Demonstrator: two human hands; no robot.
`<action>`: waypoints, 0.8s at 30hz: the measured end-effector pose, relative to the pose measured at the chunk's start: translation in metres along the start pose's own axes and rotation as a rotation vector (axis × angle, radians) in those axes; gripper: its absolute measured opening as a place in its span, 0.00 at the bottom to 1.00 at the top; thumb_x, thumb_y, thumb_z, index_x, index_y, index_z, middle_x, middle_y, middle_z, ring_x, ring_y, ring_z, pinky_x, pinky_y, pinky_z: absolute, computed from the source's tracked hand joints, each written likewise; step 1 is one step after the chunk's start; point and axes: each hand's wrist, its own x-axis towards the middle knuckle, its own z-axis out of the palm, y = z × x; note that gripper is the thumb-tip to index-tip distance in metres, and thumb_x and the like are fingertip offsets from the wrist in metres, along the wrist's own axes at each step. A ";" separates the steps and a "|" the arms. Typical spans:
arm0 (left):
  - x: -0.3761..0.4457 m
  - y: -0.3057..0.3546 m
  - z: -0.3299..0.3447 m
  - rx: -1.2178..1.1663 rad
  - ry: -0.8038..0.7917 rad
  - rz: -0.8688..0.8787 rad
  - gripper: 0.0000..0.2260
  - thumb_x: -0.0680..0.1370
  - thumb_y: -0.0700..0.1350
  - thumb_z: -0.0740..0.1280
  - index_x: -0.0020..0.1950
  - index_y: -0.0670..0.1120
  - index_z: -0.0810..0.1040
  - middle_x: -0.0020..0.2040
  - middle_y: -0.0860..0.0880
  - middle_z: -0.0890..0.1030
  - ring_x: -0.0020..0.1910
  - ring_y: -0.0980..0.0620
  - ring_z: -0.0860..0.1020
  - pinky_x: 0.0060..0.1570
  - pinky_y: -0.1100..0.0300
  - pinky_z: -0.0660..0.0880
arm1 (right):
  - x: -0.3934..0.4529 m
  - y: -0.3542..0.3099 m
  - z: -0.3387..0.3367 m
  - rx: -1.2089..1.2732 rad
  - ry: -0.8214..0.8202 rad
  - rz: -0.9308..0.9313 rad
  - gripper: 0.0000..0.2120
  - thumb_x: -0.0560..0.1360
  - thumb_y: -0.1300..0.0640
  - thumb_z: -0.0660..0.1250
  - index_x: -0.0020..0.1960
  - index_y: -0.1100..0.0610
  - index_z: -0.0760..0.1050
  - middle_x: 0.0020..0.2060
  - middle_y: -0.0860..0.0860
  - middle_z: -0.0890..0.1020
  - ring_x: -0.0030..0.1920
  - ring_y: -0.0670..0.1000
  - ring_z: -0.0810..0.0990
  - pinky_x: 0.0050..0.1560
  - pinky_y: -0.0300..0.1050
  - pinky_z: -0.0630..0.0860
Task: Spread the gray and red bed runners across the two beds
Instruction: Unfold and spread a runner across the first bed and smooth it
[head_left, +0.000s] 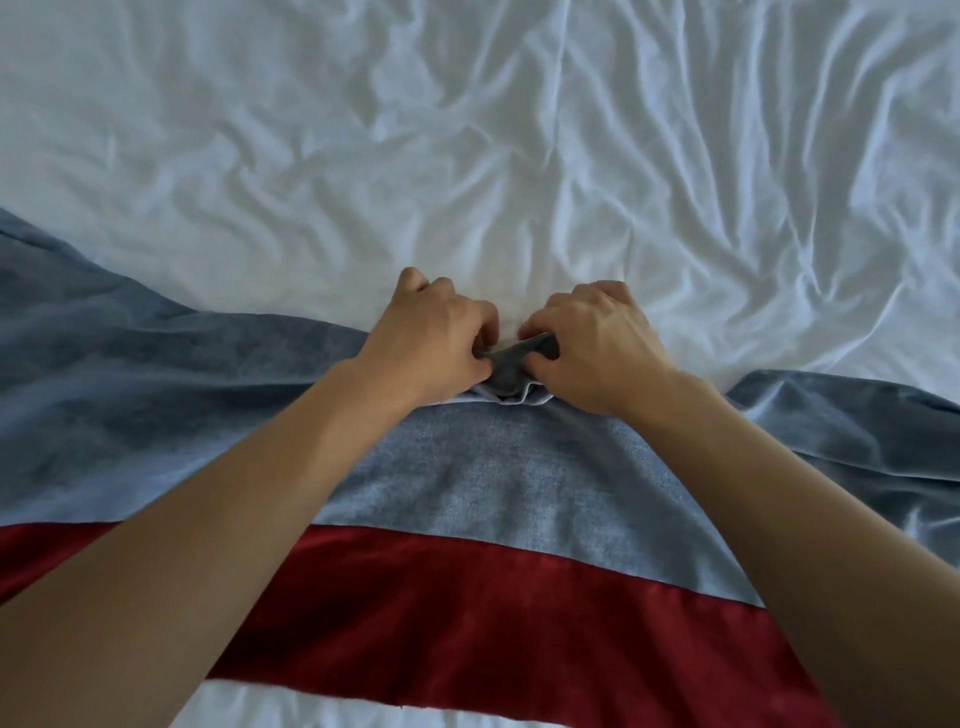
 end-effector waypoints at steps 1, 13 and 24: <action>0.000 0.000 0.000 0.008 0.024 0.023 0.02 0.73 0.52 0.68 0.44 0.56 0.78 0.37 0.57 0.78 0.44 0.53 0.73 0.53 0.55 0.60 | 0.001 -0.001 0.000 0.001 0.020 -0.002 0.10 0.71 0.52 0.67 0.49 0.48 0.84 0.43 0.47 0.84 0.49 0.53 0.78 0.65 0.47 0.62; 0.015 -0.018 -0.014 -0.030 0.135 -0.018 0.04 0.75 0.48 0.64 0.47 0.51 0.73 0.37 0.52 0.78 0.39 0.49 0.74 0.56 0.53 0.62 | 0.028 -0.030 -0.005 0.017 0.145 0.066 0.08 0.75 0.56 0.64 0.46 0.52 0.83 0.34 0.49 0.82 0.39 0.54 0.77 0.61 0.47 0.65; -0.003 -0.069 -0.030 -0.010 0.105 -0.009 0.03 0.74 0.49 0.65 0.46 0.53 0.77 0.37 0.51 0.70 0.40 0.49 0.67 0.49 0.57 0.56 | 0.063 -0.070 0.001 -0.009 0.123 0.004 0.09 0.72 0.60 0.66 0.46 0.52 0.84 0.36 0.53 0.84 0.42 0.57 0.80 0.58 0.46 0.67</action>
